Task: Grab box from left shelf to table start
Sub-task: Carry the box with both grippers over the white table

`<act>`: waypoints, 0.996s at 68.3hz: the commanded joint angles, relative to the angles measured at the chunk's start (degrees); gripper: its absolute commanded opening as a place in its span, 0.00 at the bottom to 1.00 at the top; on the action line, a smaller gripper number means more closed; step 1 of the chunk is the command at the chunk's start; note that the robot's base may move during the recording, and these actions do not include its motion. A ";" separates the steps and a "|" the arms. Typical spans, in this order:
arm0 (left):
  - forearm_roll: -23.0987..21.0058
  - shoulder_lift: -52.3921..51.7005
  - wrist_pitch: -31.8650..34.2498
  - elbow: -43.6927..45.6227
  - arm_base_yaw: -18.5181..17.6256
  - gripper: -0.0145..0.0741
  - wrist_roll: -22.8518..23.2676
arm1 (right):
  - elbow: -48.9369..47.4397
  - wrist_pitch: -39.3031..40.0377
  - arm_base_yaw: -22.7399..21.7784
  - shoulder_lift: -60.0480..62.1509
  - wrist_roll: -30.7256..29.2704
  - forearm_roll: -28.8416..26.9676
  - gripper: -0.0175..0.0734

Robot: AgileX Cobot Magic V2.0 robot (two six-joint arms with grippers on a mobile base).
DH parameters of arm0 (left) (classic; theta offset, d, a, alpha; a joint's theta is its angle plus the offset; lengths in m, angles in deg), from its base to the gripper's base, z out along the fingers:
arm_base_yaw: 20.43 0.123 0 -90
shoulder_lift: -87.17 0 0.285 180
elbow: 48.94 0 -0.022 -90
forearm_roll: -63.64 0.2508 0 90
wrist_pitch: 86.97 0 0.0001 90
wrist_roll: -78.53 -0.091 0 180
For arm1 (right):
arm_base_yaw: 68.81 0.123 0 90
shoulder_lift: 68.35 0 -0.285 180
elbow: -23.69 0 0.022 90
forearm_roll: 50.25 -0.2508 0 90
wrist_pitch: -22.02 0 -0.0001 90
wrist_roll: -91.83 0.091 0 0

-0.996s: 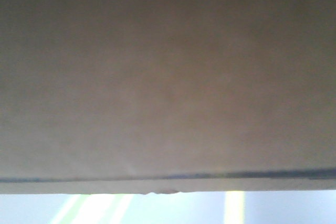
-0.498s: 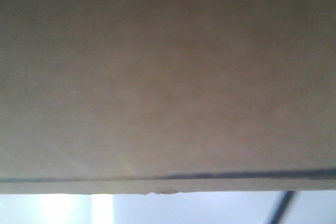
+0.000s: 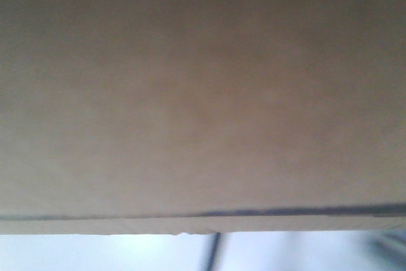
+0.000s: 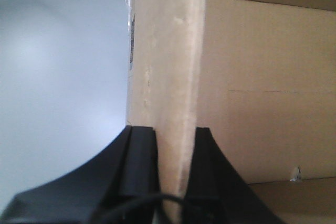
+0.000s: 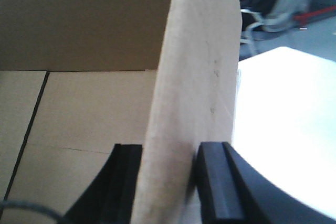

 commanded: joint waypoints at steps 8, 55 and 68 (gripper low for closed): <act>-0.85 0.37 9.74 1.98 -0.59 0.05 1.78 | -1.42 6.86 -0.07 -1.17 -0.15 3.46 0.26; -0.59 0.37 9.74 1.98 -0.59 0.05 1.78 | -1.42 6.81 -0.07 -1.17 -0.15 3.46 0.26; -0.59 0.37 9.74 1.98 -0.59 0.05 1.78 | -1.42 6.81 -0.07 -1.17 -0.15 3.46 0.26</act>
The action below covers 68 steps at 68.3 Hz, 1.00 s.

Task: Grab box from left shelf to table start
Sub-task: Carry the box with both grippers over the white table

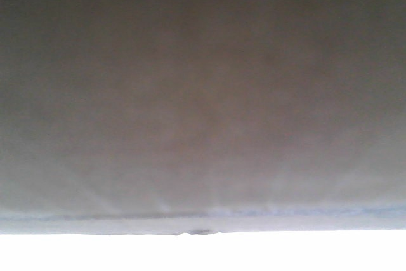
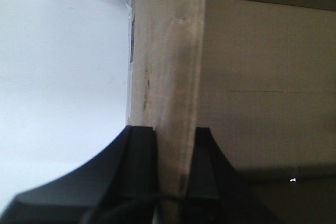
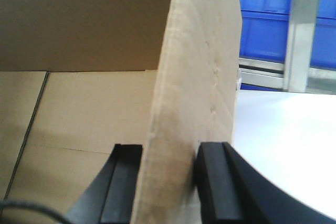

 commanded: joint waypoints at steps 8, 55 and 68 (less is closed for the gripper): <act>-0.59 0.37 9.74 2.06 -0.59 0.05 1.78 | -1.42 6.81 -0.07 -1.17 -0.15 3.46 0.26; -0.59 0.37 9.74 2.06 -0.59 0.05 1.78 | -1.42 6.81 -0.07 -1.17 -0.15 3.46 0.26; -1.77 0.37 9.74 2.06 -0.59 0.05 1.78 | -1.42 6.81 -0.07 -1.17 -0.15 3.46 0.26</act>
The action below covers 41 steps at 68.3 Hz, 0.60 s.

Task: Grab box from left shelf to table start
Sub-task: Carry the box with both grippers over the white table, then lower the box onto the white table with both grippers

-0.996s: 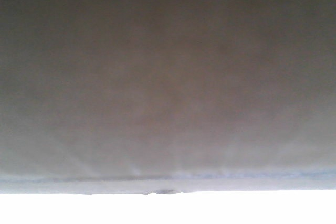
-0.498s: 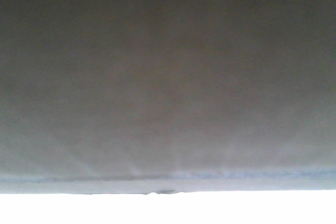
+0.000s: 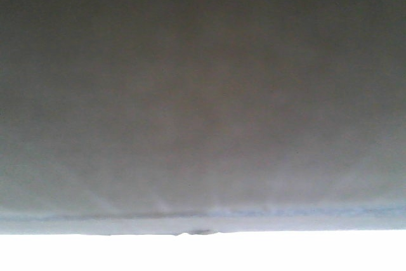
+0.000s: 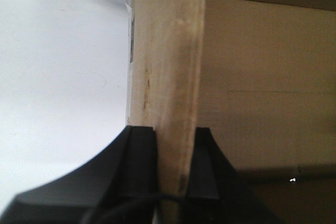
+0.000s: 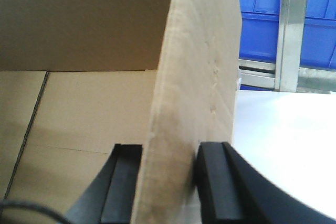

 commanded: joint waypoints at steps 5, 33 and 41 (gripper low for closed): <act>-2.51 0.37 9.74 2.06 -0.59 0.05 1.78 | -1.42 6.81 -0.07 -1.17 -0.15 3.46 0.26; 3.52 9.75 12.47 5.01 -0.59 0.05 1.78 | -2.82 5.42 -0.01 -12.51 -0.15 3.50 0.26; 6.43 18.43 12.58 7.23 -0.59 0.05 1.78 | -5.18 4.56 1.47 -21.70 -0.09 3.43 0.26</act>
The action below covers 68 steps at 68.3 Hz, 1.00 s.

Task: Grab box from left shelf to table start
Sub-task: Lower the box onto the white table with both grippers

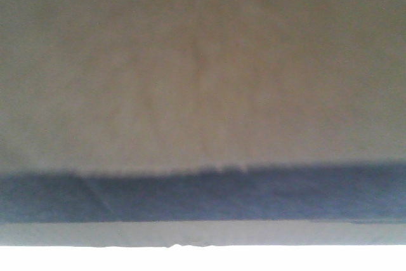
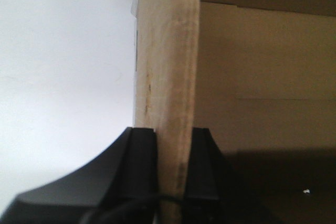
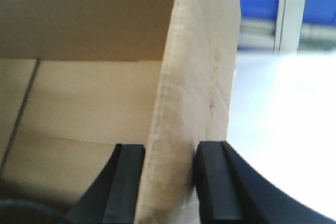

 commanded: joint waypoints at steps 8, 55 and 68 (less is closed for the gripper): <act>3.89 13.66 12.22 4.39 -0.59 0.05 1.11 | -4.87 3.47 0.73 -15.16 -0.09 1.97 0.26; -6.70 41.27 18.83 4.39 9.45 0.05 -2.20 | -5.30 6.43 0.73 -36.50 -2.43 5.41 0.26; -8.33 43.69 17.71 4.39 9.66 0.08 -5.49 | -5.30 6.43 0.73 -37.88 -2.43 5.79 0.32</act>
